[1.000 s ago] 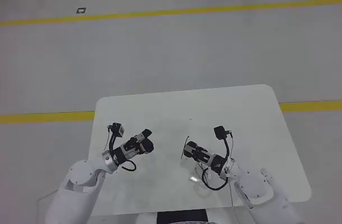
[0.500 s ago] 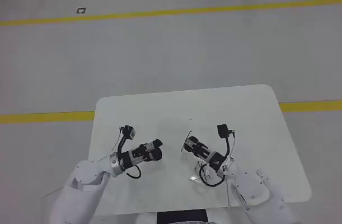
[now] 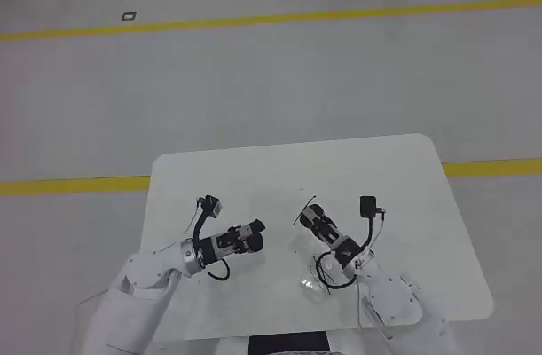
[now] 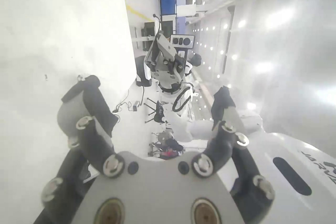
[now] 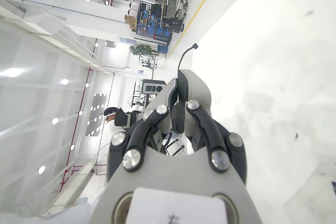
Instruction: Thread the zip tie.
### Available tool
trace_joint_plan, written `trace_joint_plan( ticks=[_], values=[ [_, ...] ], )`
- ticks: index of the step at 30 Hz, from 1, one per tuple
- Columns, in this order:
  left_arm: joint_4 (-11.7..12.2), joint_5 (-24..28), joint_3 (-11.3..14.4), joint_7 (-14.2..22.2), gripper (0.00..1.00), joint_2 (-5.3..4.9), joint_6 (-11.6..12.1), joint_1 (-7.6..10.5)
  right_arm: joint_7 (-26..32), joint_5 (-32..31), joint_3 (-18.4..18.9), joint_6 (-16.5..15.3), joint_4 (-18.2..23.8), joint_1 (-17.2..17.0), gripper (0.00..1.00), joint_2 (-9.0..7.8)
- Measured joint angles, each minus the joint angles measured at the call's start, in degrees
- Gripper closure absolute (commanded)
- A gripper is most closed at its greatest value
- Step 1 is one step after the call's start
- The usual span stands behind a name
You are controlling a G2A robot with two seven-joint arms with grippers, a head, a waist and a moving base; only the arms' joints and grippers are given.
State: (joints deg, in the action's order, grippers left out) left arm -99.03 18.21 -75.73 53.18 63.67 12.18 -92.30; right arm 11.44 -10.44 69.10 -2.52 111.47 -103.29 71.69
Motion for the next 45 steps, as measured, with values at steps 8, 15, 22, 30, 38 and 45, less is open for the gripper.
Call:
trace_joint_plan(
  ticks=[8, 15, 22, 30, 38, 45],
  values=[
    [-0.10, 0.45, 2.87, -0.78, 0.00, 0.16, 0.44, 0.81, -1.51, -1.53, -2.18, 0.64, -0.13, 0.53, 1.00, 0.24],
    [1.09, 0.56, 5.63, -3.55, 0.00, 0.38, 1.78, 2.68, -4.57, -2.08, -4.62, 2.48, -0.52, 1.07, 1.00, 0.69],
    [1.17, 0.08, 5.82, -4.46, 0.00, 0.38, 1.82, 2.79, -4.59, -2.15, -4.78, 2.46, -0.60, 1.19, 1.00, 0.71],
    [1.60, -1.76, 7.31, -7.30, 0.00, 0.27, 2.89, 3.36, -5.41, -3.40, -6.13, 2.70, -0.52, 1.37, 1.00, 0.84],
    [1.88, -1.15, 8.00, -6.96, 0.00, 0.16, 3.85, 3.74, -5.69, -3.17, -6.35, 2.50, -0.91, 1.40, 1.00, 0.87],
    [1.60, -1.62, 8.59, -8.49, 0.00, 0.20, 3.49, 3.80, -5.88, -3.22, -6.45, 2.46, -1.09, 1.56, 1.00, 0.90]
  ],
)
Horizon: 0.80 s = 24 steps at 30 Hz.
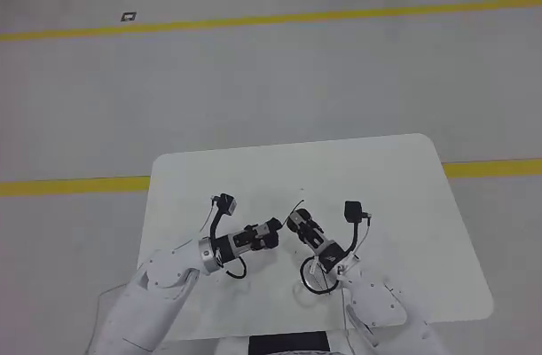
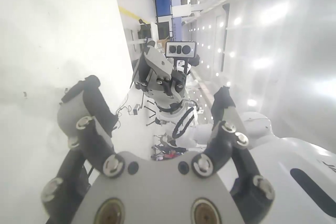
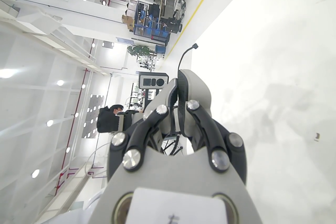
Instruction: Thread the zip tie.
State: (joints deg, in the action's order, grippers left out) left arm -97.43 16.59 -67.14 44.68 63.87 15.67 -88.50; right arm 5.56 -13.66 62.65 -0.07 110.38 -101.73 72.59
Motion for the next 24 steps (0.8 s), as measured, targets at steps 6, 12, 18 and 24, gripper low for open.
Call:
trace_joint_plan(
  ticks=[6, 12, 18, 24],
  values=[
    [0.01, 0.05, 0.57, -0.16, 0.27, -0.20, 0.91, -0.02, -1.67, -1.06, -0.59, 0.39, -0.13, -0.09, 1.00, 0.12],
    [0.50, 0.32, 0.76, 0.22, 0.60, -0.48, 1.72, -0.05, -2.59, -0.47, -0.53, 0.61, 0.04, -0.49, 1.00, 0.17],
    [0.72, 0.79, 1.02, 0.24, 0.70, -0.74, 0.97, 0.04, -2.94, 0.28, -0.32, 1.07, 0.14, -0.69, 1.00, 0.21],
    [0.93, 1.05, 1.34, 0.25, 0.74, -0.98, 0.82, 0.08, -2.85, 0.95, -0.36, 0.80, 0.43, -0.73, 1.00, 0.25]
  ],
)
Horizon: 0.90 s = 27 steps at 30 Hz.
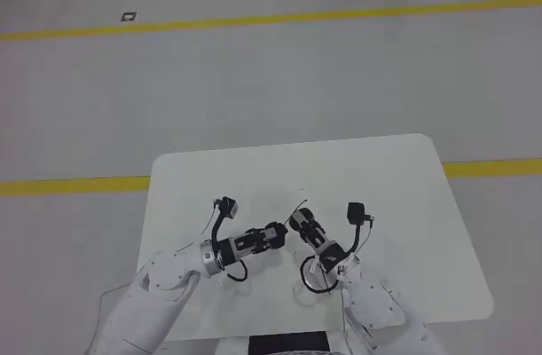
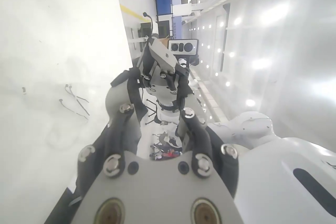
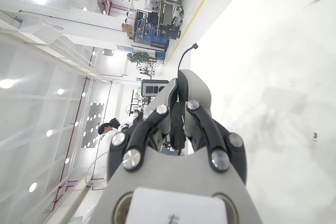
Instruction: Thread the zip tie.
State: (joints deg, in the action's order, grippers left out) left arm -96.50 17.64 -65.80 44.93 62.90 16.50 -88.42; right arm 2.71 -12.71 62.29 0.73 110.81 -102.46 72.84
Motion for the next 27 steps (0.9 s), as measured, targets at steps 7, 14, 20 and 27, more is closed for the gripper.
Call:
trace_joint_plan(
  ticks=[7, 14, 20, 27],
  values=[
    [0.07, 0.22, 0.29, -0.35, 0.75, -0.25, -0.06, 0.14, 0.07, 0.41, 0.23, -0.50, 0.30, -0.35, 1.00, -0.04],
    [0.22, 0.33, 0.36, -0.94, 0.77, -0.50, 0.23, 0.18, 0.95, 1.92, 0.72, -0.96, 0.60, -0.79, 1.00, -0.11],
    [0.24, 0.48, 0.54, -1.49, 0.78, -0.68, 0.70, 0.20, 3.23, 3.85, 0.95, -0.93, 0.58, -0.78, 1.00, -0.21],
    [0.39, 0.77, 0.89, -1.60, 0.81, -0.89, 0.95, 0.42, 4.50, 5.18, 0.86, -0.91, 0.44, -0.60, 1.00, -0.26]
  ],
)
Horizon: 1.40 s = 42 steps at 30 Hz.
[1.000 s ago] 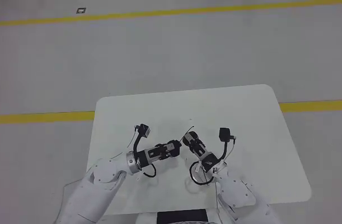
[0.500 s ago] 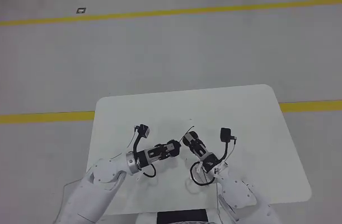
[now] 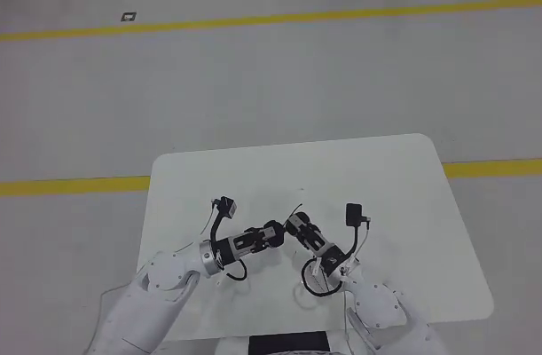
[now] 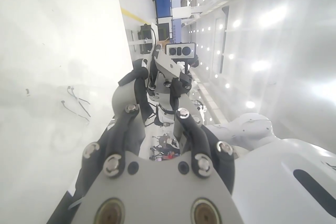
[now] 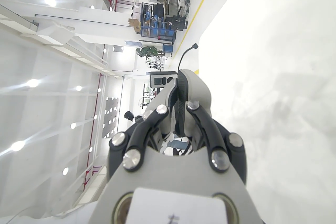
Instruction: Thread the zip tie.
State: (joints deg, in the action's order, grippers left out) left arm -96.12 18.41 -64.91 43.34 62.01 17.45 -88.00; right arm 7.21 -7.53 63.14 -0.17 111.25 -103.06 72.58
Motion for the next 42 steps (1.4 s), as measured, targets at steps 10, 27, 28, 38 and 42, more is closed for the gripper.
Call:
trace_joint_plan(
  ticks=[10, 27, 28, 38, 42],
  values=[
    [0.14, 0.14, 0.36, -0.41, 1.00, -0.29, 0.02, 0.19, -0.02, 0.01, -0.12, 0.08, 0.09, 0.01, 1.00, -0.06],
    [0.07, 2.38, -2.38, 3.52, 1.00, -1.58, 0.90, -0.92, 4.41, 1.84, 3.65, -2.23, 0.51, -0.96, 0.00, -0.93],
    [0.16, 3.15, -2.73, 4.63, 1.00, -1.71, 1.08, -1.04, 6.06, 2.94, 4.28, -2.74, 0.19, -0.86, 0.00, -1.07],
    [1.37, 7.61, -6.13, 14.92, 1.00, -3.03, 1.15, -1.18, 17.82, 10.59, 8.44, -4.11, -2.50, 1.17, 0.00, -1.93],
    [1.35, 7.55, -6.10, 14.81, 1.00, -3.02, 1.16, -1.19, 17.77, 10.56, 8.42, -4.10, -2.48, 1.16, 0.00, -1.93]
  ],
)
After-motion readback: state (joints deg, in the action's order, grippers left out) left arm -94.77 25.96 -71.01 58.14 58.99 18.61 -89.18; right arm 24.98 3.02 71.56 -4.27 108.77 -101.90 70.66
